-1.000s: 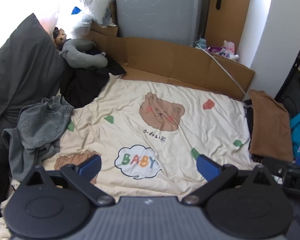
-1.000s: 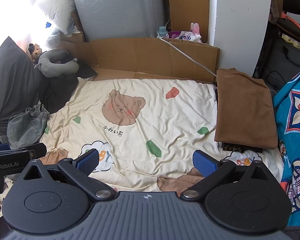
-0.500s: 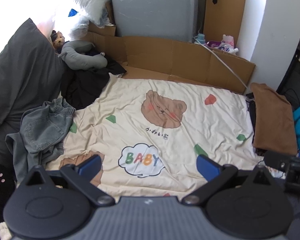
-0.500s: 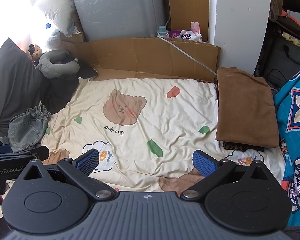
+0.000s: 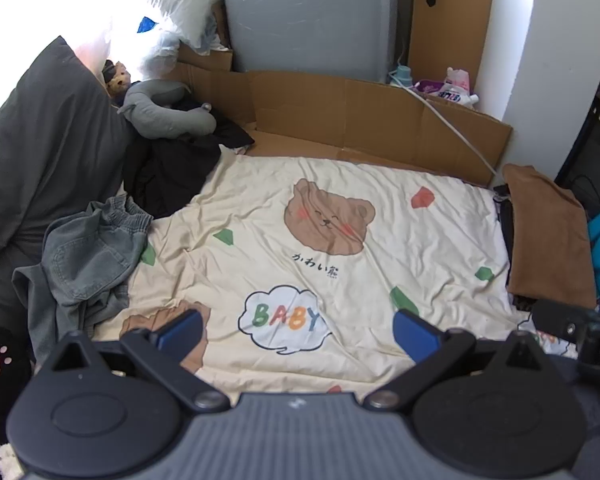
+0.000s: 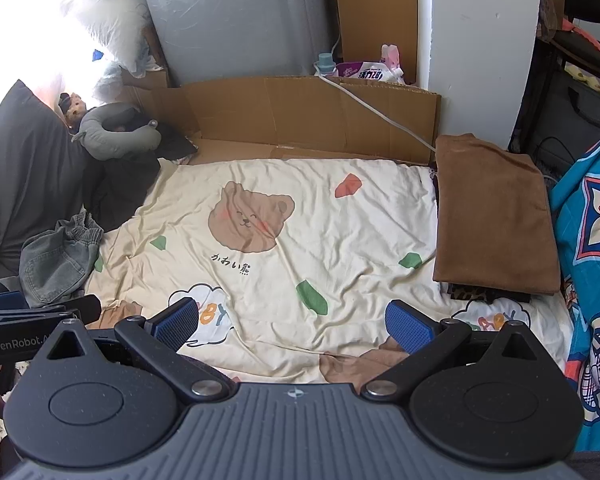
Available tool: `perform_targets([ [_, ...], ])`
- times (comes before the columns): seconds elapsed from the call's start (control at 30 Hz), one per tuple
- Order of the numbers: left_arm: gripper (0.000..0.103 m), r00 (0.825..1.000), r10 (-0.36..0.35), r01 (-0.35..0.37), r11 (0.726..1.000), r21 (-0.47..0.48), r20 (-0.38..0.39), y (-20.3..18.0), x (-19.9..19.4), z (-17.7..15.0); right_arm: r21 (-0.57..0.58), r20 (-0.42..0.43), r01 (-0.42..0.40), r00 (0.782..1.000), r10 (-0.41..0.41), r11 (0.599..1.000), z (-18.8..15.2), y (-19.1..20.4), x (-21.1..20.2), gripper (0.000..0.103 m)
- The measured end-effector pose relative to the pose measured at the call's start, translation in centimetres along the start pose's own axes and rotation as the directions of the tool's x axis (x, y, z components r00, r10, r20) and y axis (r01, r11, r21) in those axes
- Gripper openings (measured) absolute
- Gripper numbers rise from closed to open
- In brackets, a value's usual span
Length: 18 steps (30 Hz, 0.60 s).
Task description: Fold clothes
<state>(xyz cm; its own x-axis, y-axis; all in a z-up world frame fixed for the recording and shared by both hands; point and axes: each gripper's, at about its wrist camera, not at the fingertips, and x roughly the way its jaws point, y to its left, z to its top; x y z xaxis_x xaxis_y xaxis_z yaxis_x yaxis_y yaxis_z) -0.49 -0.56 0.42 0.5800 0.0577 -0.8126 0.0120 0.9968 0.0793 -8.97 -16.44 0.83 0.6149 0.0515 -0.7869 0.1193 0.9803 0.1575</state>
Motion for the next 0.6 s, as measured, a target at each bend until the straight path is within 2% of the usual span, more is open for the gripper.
perform_targets([
  [0.27, 0.102, 1.0, -0.019, 0.019, 1.0, -0.018, 0.002, 0.6, -0.1, 0.0, 0.021, 0.005, -0.004, 1.0, 0.003, 1.0, 0.1, -0.2, -0.1, 0.102],
  [0.4, 0.102, 0.999, -0.038, 0.037, 0.998, -0.044, -0.028, 1.1, 0.1, 0.1, 0.008, 0.003, 0.01, 1.0, -0.011, 1.0, 0.0, 0.0, 0.1, 0.102],
  [0.6, 0.102, 0.999, -0.045, 0.043, 0.998, -0.048, -0.03, 1.2, 0.0, 0.0, 0.015, 0.01, 0.011, 1.0, -0.011, 1.0, 0.0, 0.0, -0.1, 0.102],
])
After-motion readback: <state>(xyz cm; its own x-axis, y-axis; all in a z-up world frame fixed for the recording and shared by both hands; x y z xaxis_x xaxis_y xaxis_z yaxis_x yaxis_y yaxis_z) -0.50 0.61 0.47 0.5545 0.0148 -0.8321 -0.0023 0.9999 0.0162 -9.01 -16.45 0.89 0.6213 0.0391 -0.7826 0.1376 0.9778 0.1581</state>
